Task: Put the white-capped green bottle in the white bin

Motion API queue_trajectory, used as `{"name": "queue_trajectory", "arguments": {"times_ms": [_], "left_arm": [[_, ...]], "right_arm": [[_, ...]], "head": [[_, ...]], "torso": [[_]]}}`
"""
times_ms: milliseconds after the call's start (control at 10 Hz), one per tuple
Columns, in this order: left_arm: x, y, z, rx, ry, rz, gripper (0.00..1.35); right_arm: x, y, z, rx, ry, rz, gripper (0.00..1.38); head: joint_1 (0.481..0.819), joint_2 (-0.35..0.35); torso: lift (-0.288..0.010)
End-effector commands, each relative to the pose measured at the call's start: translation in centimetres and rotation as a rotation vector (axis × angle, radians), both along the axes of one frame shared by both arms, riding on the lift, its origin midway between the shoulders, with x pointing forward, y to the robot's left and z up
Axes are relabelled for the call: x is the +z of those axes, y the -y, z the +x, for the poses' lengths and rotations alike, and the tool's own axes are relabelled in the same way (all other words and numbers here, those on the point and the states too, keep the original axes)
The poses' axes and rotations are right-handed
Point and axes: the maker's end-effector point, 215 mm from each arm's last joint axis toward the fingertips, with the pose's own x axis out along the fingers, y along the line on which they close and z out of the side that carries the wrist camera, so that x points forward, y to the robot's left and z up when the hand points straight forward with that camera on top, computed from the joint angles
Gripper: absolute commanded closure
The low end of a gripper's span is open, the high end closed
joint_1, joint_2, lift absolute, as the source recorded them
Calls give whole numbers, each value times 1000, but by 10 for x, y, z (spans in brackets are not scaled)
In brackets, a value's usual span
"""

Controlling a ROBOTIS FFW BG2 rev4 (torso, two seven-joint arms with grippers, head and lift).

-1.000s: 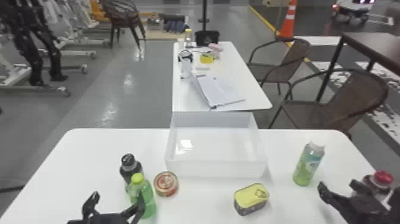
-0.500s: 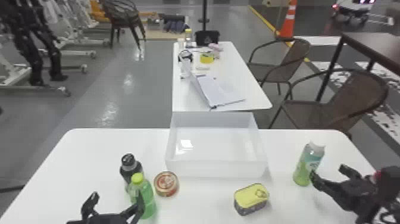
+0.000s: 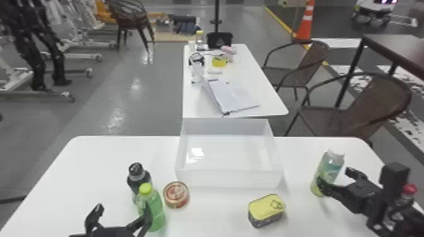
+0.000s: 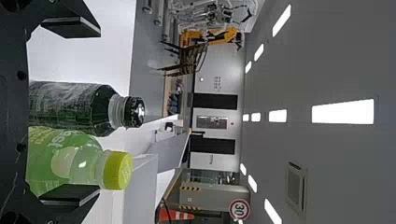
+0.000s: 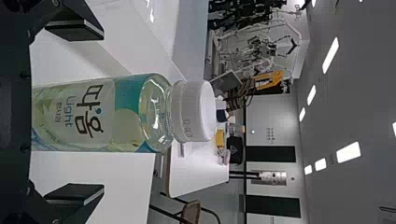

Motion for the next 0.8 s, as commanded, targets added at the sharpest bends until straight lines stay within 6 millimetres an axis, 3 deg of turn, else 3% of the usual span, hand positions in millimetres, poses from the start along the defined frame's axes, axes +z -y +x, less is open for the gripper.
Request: {"name": "queue_trajectory", "arguments": {"times_ms": [0,300,400,500,600,700], "left_arm": [[-2,1,0,2,-1,-14,125],[-3,2,0,3,-3,-25,125],[-3,1,0,4,-2,-27,125],[-5,1,-1,5,-5,-31,125],[-4,0,-1,7,-2,-32,125],[-5,0,-1,8,-3,-33,125]], "right_arm": [[1,-3,8,23,-12,-32,140],[6,-10,17,59,-11,-70,159],[5,-10,17,61,-15,-76,311],[1,-10,14,60,-19,-77,705],[2,-10,12,56,-15,-76,852],[1,-5,9,41,-13,-77,852]], "head": [[549,0],[549,0],[549,0],[549,0],[549,0],[549,0]], "torso": [[-100],[-100],[-100],[-100],[-100],[-100]]}}
